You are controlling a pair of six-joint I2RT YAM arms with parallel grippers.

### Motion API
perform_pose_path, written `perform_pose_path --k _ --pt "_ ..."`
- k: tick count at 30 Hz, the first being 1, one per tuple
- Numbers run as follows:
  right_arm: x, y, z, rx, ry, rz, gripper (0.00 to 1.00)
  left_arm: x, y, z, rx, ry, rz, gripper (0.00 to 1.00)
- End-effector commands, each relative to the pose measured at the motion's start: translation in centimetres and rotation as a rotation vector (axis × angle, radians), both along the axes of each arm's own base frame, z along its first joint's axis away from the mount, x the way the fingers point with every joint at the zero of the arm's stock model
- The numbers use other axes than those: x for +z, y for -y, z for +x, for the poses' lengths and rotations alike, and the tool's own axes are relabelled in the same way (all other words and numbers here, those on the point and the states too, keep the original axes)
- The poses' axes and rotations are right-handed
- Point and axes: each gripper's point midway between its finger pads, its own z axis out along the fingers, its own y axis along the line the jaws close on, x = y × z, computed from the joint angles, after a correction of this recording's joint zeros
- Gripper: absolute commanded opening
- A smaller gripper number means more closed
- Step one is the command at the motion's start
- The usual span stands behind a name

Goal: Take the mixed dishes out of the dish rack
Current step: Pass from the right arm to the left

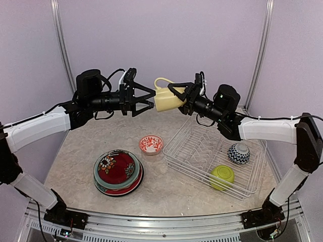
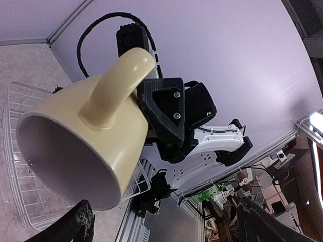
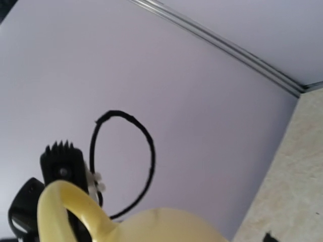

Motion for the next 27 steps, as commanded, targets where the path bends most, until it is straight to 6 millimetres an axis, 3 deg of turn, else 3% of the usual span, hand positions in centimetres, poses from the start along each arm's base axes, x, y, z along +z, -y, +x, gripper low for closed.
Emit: perform_pose_path --k 1,8,19,24,27 --pt "5.2 -0.9 -1.8 0.073 0.113 0.154 0.00 0.1 1.2 0.0 -0.010 0.016 -0.016 0.91" --pt "4.5 -2.5 -2.8 0.130 0.102 0.188 0.00 0.2 1.5 0.7 0.012 0.025 -0.015 0.75" --pt "4.2 -2.9 -2.9 0.156 0.081 0.249 0.00 0.3 1.7 1.2 0.024 0.044 -0.035 0.45" --pt "4.2 -2.9 -3.1 0.154 0.086 0.236 0.00 0.2 1.8 1.2 0.016 0.053 -0.033 0.37" --pt "4.0 -2.9 -3.1 0.156 0.084 0.230 0.00 -0.1 1.8 1.4 0.022 0.060 -0.015 0.25"
